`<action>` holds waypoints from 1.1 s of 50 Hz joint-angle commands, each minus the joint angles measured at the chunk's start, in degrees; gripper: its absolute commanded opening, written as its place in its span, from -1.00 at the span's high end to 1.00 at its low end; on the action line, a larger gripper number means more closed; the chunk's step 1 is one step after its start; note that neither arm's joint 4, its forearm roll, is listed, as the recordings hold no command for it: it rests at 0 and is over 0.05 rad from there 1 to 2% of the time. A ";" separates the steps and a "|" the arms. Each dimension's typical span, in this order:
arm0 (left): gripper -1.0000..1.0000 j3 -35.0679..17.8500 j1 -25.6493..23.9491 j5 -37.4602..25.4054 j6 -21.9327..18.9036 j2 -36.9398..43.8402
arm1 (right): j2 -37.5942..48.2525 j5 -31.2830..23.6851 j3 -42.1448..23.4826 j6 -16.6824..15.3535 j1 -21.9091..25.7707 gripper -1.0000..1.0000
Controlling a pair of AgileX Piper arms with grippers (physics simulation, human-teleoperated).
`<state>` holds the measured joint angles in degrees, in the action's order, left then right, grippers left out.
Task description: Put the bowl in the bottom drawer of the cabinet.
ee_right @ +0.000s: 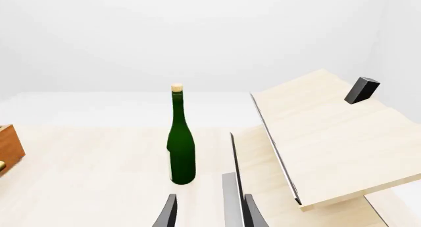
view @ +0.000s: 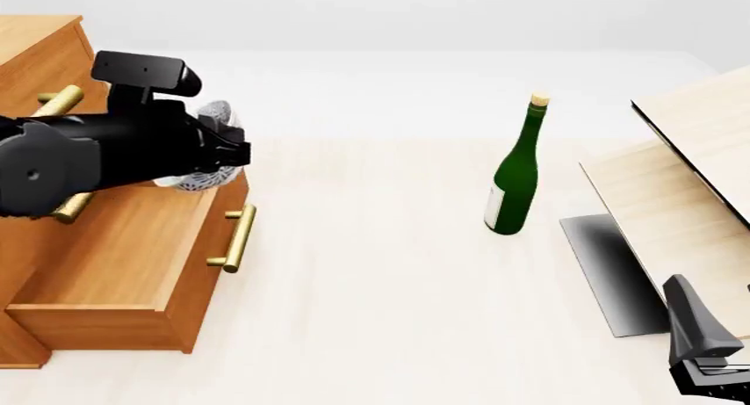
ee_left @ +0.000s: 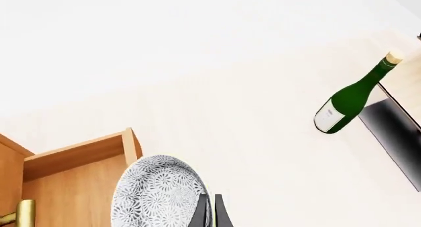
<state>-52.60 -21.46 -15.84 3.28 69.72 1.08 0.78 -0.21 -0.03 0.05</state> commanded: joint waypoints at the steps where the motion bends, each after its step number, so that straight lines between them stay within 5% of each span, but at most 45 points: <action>1: 1.00 0.76 3.08 -1.08 -1.12 -3.59 | -0.03 -0.01 0.00 0.02 0.00 -1.00; 22: 1.00 3.89 6.39 -1.68 -1.05 -8.45 | -0.02 -0.01 0.00 0.06 -0.02 -1.00; 55: 1.00 11.03 8.28 3.25 5.32 -10.30 | 1.18 1.22 0.05 0.02 0.01 -1.00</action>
<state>-42.82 -13.87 -14.16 7.30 59.79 1.82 1.53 -0.21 -0.02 0.06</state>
